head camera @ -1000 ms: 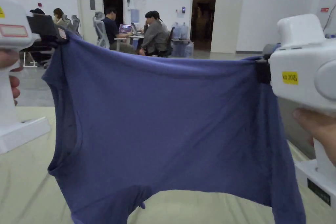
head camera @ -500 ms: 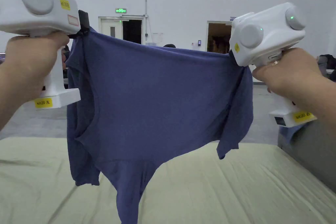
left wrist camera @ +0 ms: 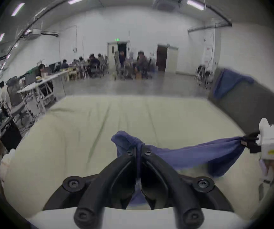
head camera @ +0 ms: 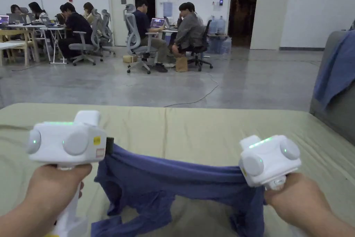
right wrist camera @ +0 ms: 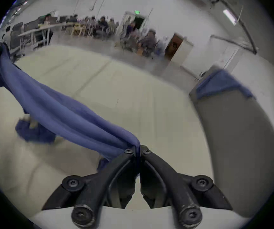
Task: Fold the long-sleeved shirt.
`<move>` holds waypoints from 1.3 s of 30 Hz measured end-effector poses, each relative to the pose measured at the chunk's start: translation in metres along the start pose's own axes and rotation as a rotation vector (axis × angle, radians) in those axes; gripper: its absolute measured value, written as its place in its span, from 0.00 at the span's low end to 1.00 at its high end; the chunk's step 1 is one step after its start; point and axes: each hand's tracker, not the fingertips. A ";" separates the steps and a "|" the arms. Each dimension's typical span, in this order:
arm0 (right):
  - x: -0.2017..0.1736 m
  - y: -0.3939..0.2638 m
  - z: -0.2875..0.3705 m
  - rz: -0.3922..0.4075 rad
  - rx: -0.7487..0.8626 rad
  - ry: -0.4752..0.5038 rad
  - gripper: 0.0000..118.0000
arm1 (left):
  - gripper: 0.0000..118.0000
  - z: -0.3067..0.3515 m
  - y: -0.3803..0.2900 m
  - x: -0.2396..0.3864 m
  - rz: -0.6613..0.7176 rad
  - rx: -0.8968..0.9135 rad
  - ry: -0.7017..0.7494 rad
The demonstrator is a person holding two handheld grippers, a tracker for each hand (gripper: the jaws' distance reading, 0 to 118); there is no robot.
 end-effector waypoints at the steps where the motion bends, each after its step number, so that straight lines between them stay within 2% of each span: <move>1: -0.010 -0.021 -0.006 0.021 -0.018 0.001 0.00 | 0.00 -0.004 -0.023 -0.002 0.017 -0.023 -0.033; 5: -0.031 -0.088 0.018 0.056 -0.016 0.048 0.00 | 0.00 0.033 -0.084 -0.010 0.044 -0.053 -0.092; 10: -0.045 -0.170 0.090 0.161 0.016 0.082 0.00 | 0.00 0.122 -0.139 -0.015 -0.014 -0.073 -0.131; 12: -0.047 -0.203 0.119 0.159 0.020 0.089 0.00 | 0.00 0.159 -0.160 -0.017 -0.022 -0.083 -0.145; 15: -0.049 -0.250 0.153 0.105 -0.039 0.147 0.00 | 0.00 0.207 -0.194 -0.014 -0.070 -0.157 -0.150; 16: -0.052 -0.266 0.170 0.111 -0.037 0.152 0.00 | 0.00 0.226 -0.207 -0.014 -0.068 -0.157 -0.153; 19: -0.064 -0.307 0.206 0.194 -0.069 0.169 0.00 | 0.00 0.270 -0.240 -0.011 -0.110 -0.182 -0.161; 23: -0.078 -0.350 0.244 0.219 -0.128 0.245 0.00 | 0.00 0.316 -0.282 -0.017 -0.075 -0.241 -0.175; 28: -0.095 -0.384 0.256 0.285 -0.212 0.288 0.00 | 0.00 0.338 -0.324 -0.023 -0.058 -0.326 -0.178; 32: -0.110 -0.393 0.236 0.292 -0.297 0.317 0.01 | 0.00 0.315 -0.352 -0.023 -0.032 -0.437 -0.146; 33: -0.112 -0.393 0.232 0.295 -0.314 0.326 0.02 | 0.00 0.306 -0.358 -0.024 -0.004 -0.457 -0.133; 34: -0.111 -0.391 0.226 0.288 -0.371 0.344 0.09 | 0.00 0.295 -0.364 -0.025 0.017 -0.486 -0.131; 35: -0.110 -0.389 0.222 0.279 -0.406 0.358 0.30 | 0.04 0.284 -0.370 -0.027 0.044 -0.525 -0.135; 36: -0.106 -0.388 0.218 0.256 -0.413 0.370 0.50 | 0.16 0.276 -0.374 -0.029 0.073 -0.561 -0.135; 37: -0.100 -0.388 0.219 0.230 -0.399 0.370 0.69 | 0.42 0.269 -0.375 -0.029 0.110 -0.597 -0.129; 38: -0.092 -0.387 0.225 0.192 -0.375 0.345 0.83 | 0.82 0.266 -0.374 -0.032 0.162 -0.619 -0.126; 39: -0.084 -0.386 0.232 0.152 -0.339 0.352 0.83 | 0.97 0.269 -0.371 -0.034 0.186 -0.605 -0.156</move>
